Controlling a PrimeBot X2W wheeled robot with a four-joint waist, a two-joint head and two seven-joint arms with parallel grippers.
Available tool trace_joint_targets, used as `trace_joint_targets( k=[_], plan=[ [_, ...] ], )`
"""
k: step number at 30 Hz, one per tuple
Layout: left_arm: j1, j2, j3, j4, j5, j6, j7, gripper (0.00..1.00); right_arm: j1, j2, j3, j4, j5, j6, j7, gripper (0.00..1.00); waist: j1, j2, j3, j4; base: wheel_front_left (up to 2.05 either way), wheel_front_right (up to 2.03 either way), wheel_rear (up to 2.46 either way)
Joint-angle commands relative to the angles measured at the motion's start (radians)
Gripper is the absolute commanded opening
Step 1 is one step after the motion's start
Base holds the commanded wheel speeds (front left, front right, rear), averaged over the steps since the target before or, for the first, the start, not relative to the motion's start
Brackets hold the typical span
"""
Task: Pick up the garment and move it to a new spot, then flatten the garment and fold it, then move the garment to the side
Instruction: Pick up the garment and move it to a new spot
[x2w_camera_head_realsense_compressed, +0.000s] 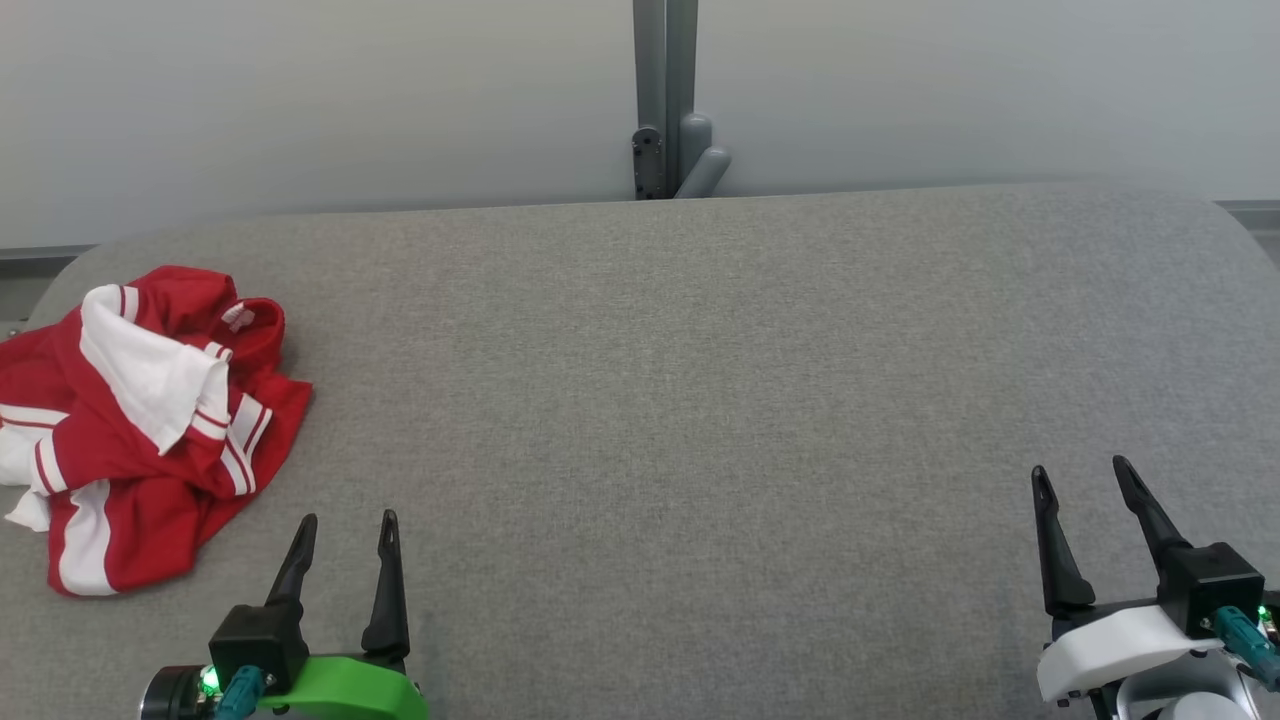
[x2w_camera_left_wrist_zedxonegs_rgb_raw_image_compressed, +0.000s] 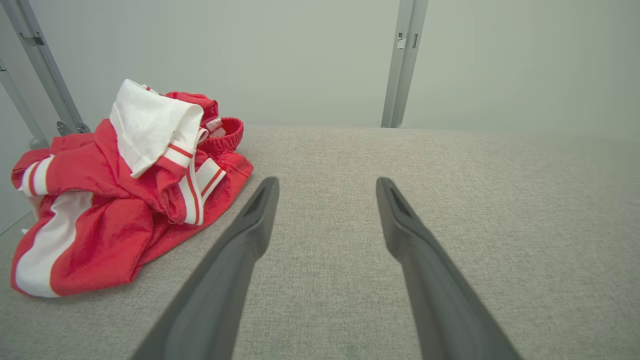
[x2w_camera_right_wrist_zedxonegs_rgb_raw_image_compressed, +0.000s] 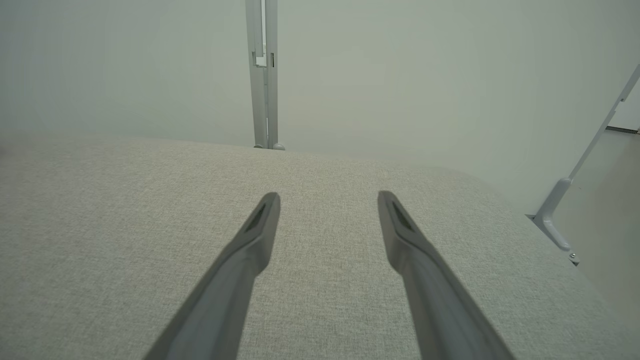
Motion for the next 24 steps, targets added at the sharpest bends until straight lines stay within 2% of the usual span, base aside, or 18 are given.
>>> trace_joint_targets(
  k=[1, 5, 9, 15, 19, 24],
  plan=[
    [-0.011, 0.003, -0.005, 0.004, 0.005, -0.003, 0.0, 1.0, 0.008, 0.003, -0.012, -0.004, 0.007, 0.0, -0.004, 1.0, 0.0, 0.0035, 0.0, 0.02, 0.0, 0.0, 0.0],
    [-0.023, 0.004, -0.014, 0.001, -0.007, 0.006, 0.0, 1.0, 0.023, 0.008, -0.024, -0.01, 0.006, 0.0, -0.004, 1.0, 0.0, 0.0035, 0.0, 0.09, 0.0, 0.0, 0.0],
    [-0.018, 0.004, -0.013, 0.003, -0.005, 0.008, 0.0, 1.0, 0.029, 0.011, -0.016, -0.011, 0.004, 0.0, -0.004, 1.0, 0.0, 0.0035, -0.004, 0.195, 0.0, 0.0, 0.0],
    [0.024, 0.004, 0.038, -0.003, -0.009, 0.014, 0.0, 1.0, 0.015, 0.013, 0.022, -0.006, 0.001, 0.0, -0.004, 1.0, 0.0, 0.0035, -0.021, 0.341, 0.0, 0.0, 0.0],
    [0.048, 0.003, 0.065, -0.015, -0.014, 0.013, 0.0, 1.0, 0.006, 0.011, 0.05, 0.0, -0.002, 0.0, -0.004, 1.0, 0.0, 0.0035, -0.029, 0.391, 0.0, 0.0, 0.0],
    [0.056, 0.003, 0.086, -0.027, -0.024, 0.015, 0.0, 1.0, 0.012, 0.01, 0.072, 0.002, -0.003, 0.0, -0.004, 1.0, 0.0, 0.0035, -0.032, 0.405, 0.0, 0.0, 0.0]
  ],
)
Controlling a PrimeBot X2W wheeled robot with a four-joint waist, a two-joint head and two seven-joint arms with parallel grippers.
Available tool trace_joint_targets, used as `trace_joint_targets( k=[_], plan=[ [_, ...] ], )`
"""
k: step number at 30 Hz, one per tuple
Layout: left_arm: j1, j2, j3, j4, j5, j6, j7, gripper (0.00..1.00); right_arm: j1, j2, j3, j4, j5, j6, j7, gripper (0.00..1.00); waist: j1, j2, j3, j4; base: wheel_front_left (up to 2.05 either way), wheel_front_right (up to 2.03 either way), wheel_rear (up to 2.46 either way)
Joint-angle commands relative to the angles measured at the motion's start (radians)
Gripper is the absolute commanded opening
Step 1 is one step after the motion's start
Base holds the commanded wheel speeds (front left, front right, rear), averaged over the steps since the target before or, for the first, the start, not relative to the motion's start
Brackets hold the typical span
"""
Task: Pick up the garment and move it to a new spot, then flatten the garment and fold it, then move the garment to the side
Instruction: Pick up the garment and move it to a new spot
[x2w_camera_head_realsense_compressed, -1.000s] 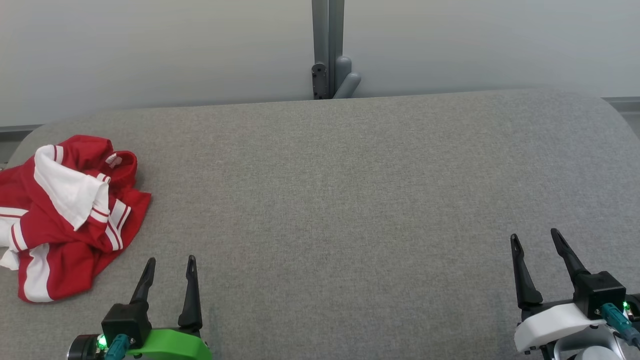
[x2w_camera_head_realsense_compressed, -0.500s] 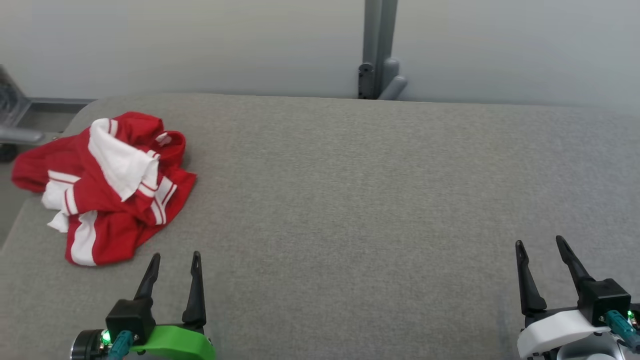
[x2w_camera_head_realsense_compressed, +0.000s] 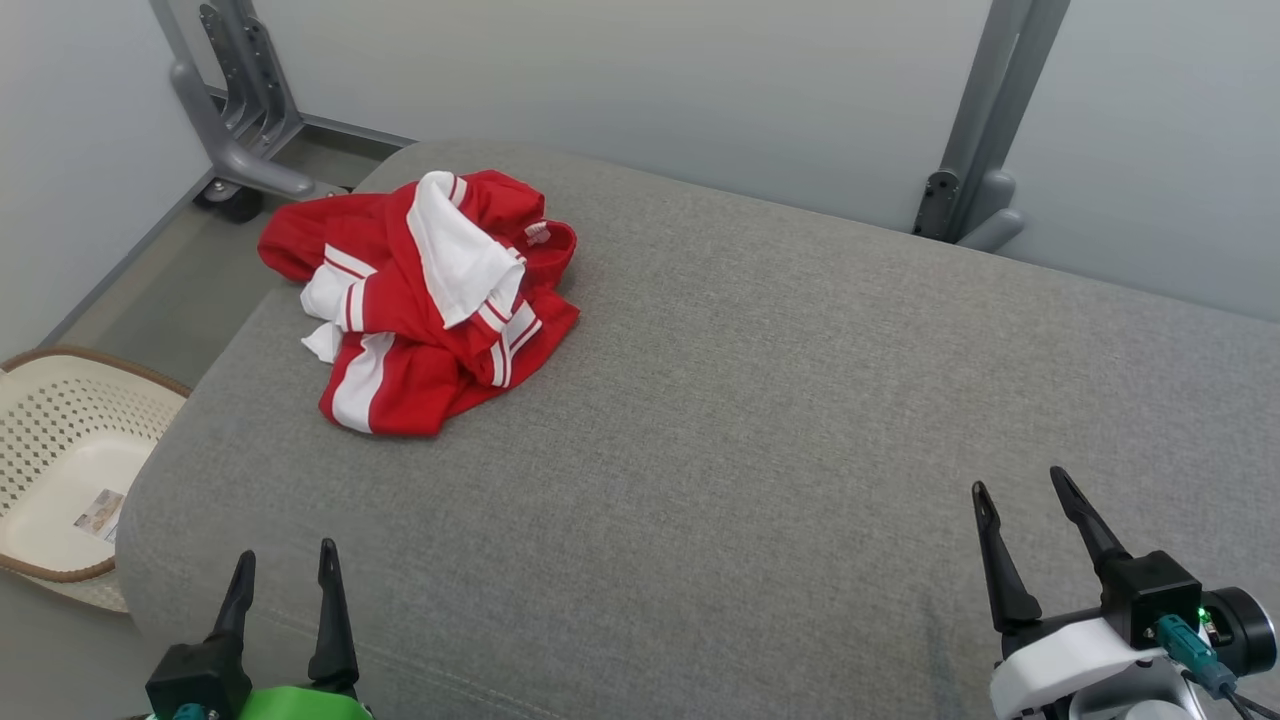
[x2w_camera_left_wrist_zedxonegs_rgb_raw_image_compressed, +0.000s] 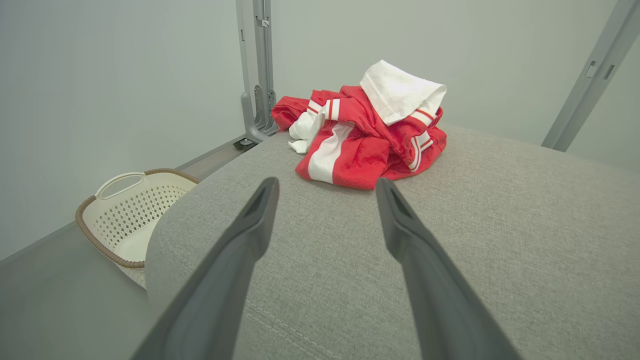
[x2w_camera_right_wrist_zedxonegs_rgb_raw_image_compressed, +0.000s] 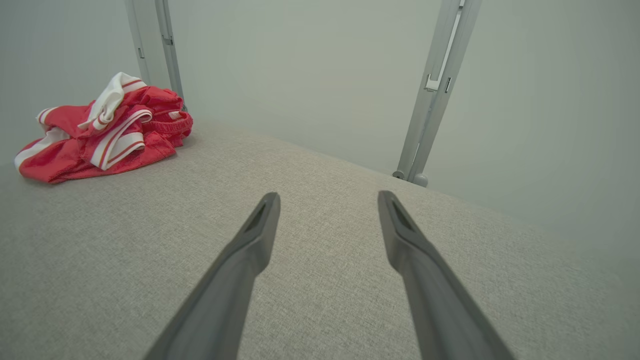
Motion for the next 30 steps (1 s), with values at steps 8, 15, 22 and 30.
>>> trace_joint_targets(
  k=[8, 15, 22, 30],
  plan=[
    [-0.046, 0.003, 0.003, -0.021, -0.023, 0.007, 0.0, 1.0, -0.008, -0.028, 0.005, -0.008, 0.001, 0.0, -0.003, 1.0, 0.0, 0.0036, 0.04, -0.028, 0.0, 0.0, 0.0],
    [-0.338, 0.003, -0.087, 0.096, -0.075, -0.011, 0.0, 1.0, -0.099, -0.121, 0.017, -0.051, 0.01, 0.0, -0.003, 1.0, 0.0, 0.0036, 0.257, -0.103, 0.0, 0.0, 0.0],
    [-0.678, 0.005, -0.119, 0.35, -0.108, -0.015, 0.049, 1.0, -0.19, -0.172, 0.039, -0.085, 0.028, 0.0, -0.003, 1.0, 0.0, 0.0036, 0.428, -0.173, 0.0, 0.0, 0.0],
    [-0.879, 0.072, -0.064, 0.628, -0.098, 0.123, 0.118, 1.0, -0.208, -0.154, 0.037, -0.079, 0.038, 0.0, -0.003, 1.0, 0.0, 0.0036, 0.462, -0.248, 0.0, 0.0, 0.0]
  ],
)
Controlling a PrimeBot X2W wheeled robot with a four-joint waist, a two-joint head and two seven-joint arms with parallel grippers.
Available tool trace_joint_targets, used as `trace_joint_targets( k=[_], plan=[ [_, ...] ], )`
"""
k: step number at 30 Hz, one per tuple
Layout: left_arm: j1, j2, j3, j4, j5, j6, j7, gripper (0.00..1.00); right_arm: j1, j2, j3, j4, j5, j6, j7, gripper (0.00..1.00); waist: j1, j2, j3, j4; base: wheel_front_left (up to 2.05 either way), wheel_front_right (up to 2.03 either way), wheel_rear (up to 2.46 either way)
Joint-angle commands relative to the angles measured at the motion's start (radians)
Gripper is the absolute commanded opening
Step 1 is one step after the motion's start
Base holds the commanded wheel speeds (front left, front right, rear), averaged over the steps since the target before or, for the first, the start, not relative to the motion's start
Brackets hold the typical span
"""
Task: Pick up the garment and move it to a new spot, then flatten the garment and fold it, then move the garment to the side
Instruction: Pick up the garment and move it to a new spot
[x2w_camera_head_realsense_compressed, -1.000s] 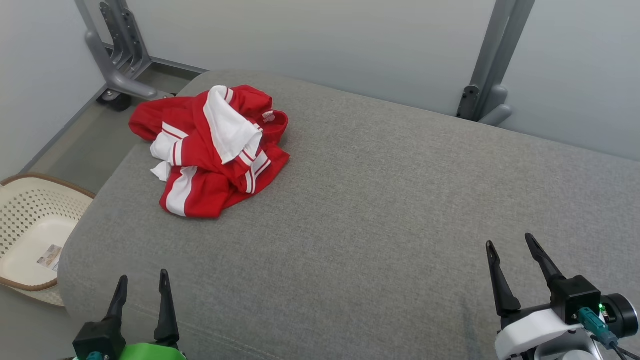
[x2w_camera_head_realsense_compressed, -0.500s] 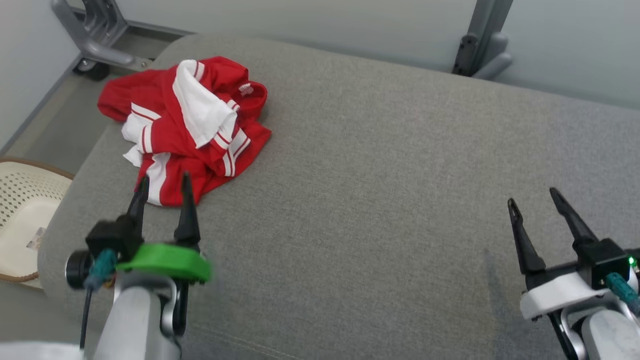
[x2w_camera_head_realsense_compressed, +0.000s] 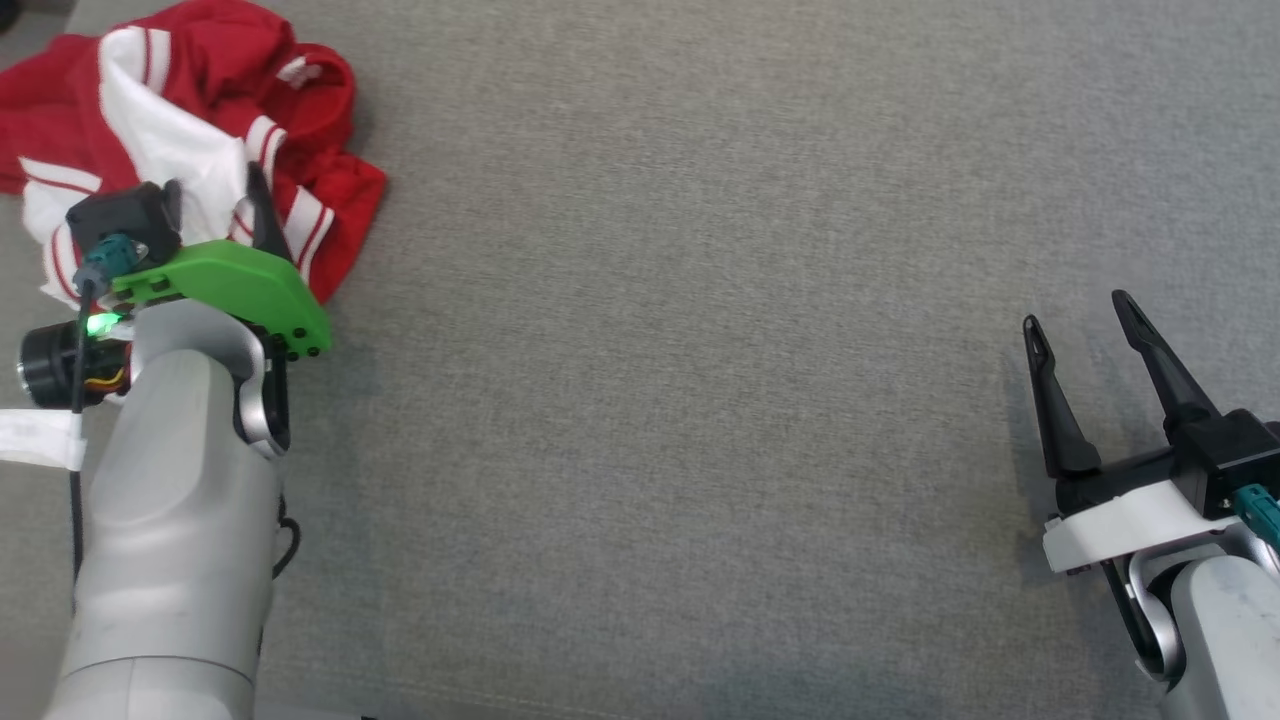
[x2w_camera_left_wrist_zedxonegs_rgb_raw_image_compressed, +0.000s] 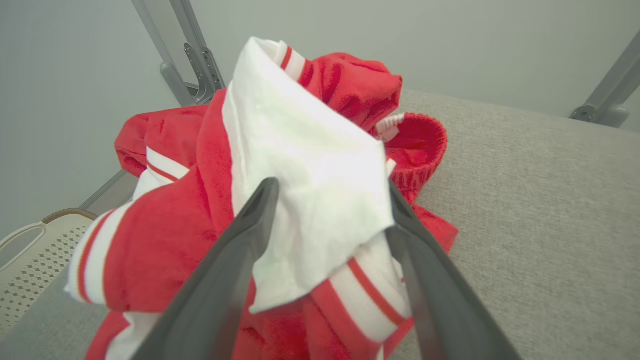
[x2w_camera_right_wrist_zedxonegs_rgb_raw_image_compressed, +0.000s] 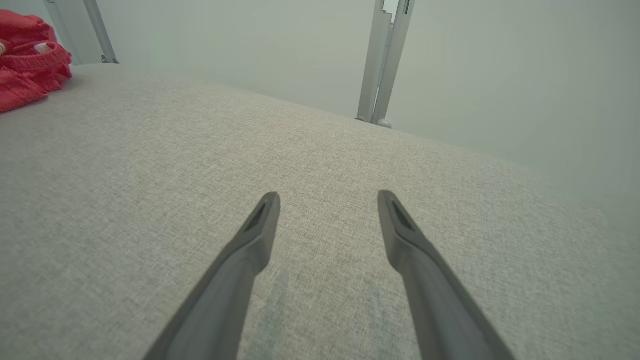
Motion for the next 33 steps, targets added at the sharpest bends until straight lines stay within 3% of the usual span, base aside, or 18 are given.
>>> trace_joint_targets(
  k=[1, 4, 5, 6, 11, 19, 24, 28, 33],
  plan=[
    [-0.026, 0.019, -0.001, 0.022, 0.018, 0.021, 0.0, 1.0, -0.011, 0.006, -0.003, -0.001, 0.003, 0.0, -0.003, 1.0, 0.0, 0.0036, 0.052, -0.089, 0.0, 0.0, 0.0],
    [-0.044, 0.036, 0.002, 0.085, 0.024, 0.051, -0.008, 1.0, 0.001, 0.021, -0.01, 0.0, 0.005, 0.0, -0.003, 1.0, 0.0, 0.0036, 0.037, -0.107, 0.0, 0.0, 0.0],
    [-0.046, 0.041, 0.002, 0.1, 0.025, 0.054, -0.013, 0.38, 0.006, 0.027, -0.01, 0.003, 0.005, 0.0, -0.003, 1.0, 0.0, 0.0036, 0.031, -0.111, 0.0, 0.0, 0.0],
    [-0.049, 0.046, 0.002, 0.114, 0.024, 0.056, -0.018, 0.0, 0.011, 0.033, -0.009, 0.006, 0.005, 0.0, -0.003, 1.0, 0.0, 0.0036, 0.024, -0.114, 0.0, 0.0, 0.0],
    [-0.049, 0.059, 0.005, 0.15, 0.015, 0.057, -0.054, 0.0, 0.033, 0.061, -0.006, 0.021, 0.01, 0.0, -0.003, 1.0, 0.0, 0.0036, -0.017, -0.121, 0.0, 0.0, 0.0],
    [-0.067, 0.041, -0.026, 0.04, 0.028, 0.025, -0.101, 0.0, 0.075, 0.1, -0.007, 0.047, 0.01, 0.0, -0.003, 1.0, 0.0, 0.0036, -0.098, -0.112, 0.0, 0.0, 0.0],
    [-0.071, 0.008, -0.101, -0.145, 0.056, -0.029, -0.087, 0.0, 0.103, 0.134, -0.006, 0.067, 0.016, 0.0, -0.003, 1.0, 0.0, 0.0036, -0.168, -0.125, 0.0, 0.0, 0.0],
    [-0.045, -0.026, -0.172, -0.351, 0.049, -0.085, -0.003, 0.0, 0.124, 0.156, -0.005, 0.08, 0.016, 0.0, -0.003, 1.0, 0.0, 0.0036, -0.223, -0.156, 0.0, 0.0, 0.0],
    [-0.03, -0.053, -0.264, -0.642, 0.017, -0.118, 0.13, 0.0, 0.139, 0.171, -0.002, 0.093, 0.012, 0.0, -0.003, 1.0, 0.0, 0.0036, -0.267, -0.209, 0.0, 0.0, 0.0]
  ],
)
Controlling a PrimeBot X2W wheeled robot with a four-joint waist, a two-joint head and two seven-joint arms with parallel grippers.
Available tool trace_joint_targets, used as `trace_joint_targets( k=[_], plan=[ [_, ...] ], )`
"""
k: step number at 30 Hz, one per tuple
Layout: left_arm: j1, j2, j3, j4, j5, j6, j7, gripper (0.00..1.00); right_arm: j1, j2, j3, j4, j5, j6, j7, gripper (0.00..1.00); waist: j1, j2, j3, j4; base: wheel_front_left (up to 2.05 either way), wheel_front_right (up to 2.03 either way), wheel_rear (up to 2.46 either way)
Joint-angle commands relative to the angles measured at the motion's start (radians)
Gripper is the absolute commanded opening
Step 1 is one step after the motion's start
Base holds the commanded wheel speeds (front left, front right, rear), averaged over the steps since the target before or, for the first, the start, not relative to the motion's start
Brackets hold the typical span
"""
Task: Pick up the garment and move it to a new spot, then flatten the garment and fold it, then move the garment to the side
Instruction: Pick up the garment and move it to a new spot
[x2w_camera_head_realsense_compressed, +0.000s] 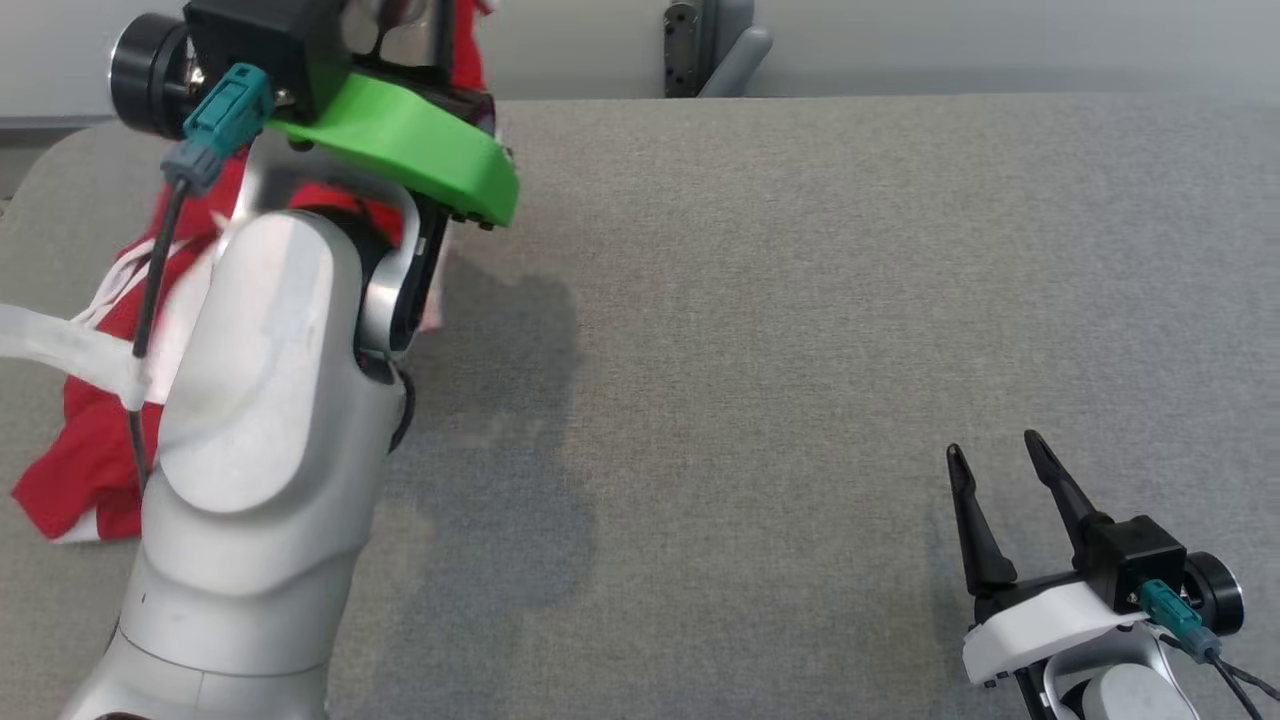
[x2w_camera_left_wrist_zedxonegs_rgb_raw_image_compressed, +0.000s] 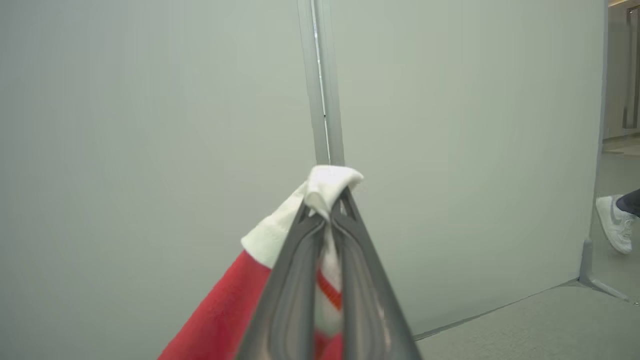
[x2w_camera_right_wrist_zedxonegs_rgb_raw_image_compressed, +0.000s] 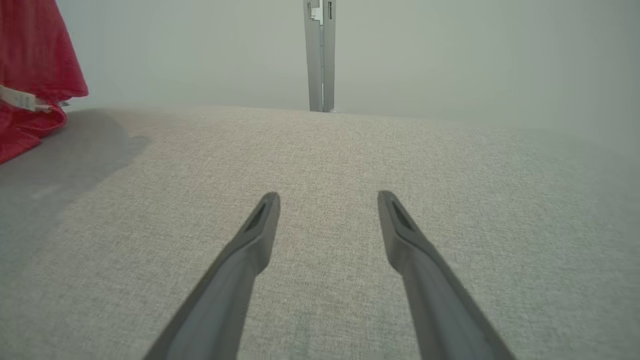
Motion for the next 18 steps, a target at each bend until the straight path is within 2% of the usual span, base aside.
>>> trace_joint_targets(
  k=[1, 7, 10, 14, 18],
  plan=[
    [0.007, -0.007, -0.022, -0.063, -0.019, -0.008, 0.033, 0.0, 0.01, 0.003, 0.002, 0.005, 0.002, 0.0, -0.003, 1.0, 0.0, 0.0035, -0.048, -0.064, 0.0, 0.0, 0.0],
    [-0.047, -0.015, -0.136, -0.284, -0.113, 0.004, 0.146, 0.0, 0.003, 0.017, 0.003, 0.011, 0.011, 0.0, -0.003, 1.0, 0.0, 0.0035, -0.049, -0.139, 0.0, 0.0, 0.0],
    [-0.068, -0.015, -0.202, -0.333, -0.177, 0.049, 0.16, 0.0, -0.006, 0.019, 0.004, 0.015, 0.017, 0.0, -0.003, 1.0, 0.0, 0.0035, -0.038, -0.172, 0.0, 0.0, 0.0],
    [-0.003, -0.014, -0.275, -0.275, -0.246, 0.1, 0.171, 0.0, -0.017, 0.023, 0.002, 0.02, 0.029, 0.0, -0.003, 1.0, 0.0, 0.0035, -0.018, -0.214, 0.0, 0.0, 0.0],
    [0.089, 0.004, -0.284, -0.119, -0.282, 0.118, 0.167, 0.0, -0.019, 0.024, 0.001, 0.025, 0.049, 0.0, -0.003, 1.0, 0.0, 0.0035, 0.005, -0.24, 0.0, 0.0, 0.0]
  ],
)
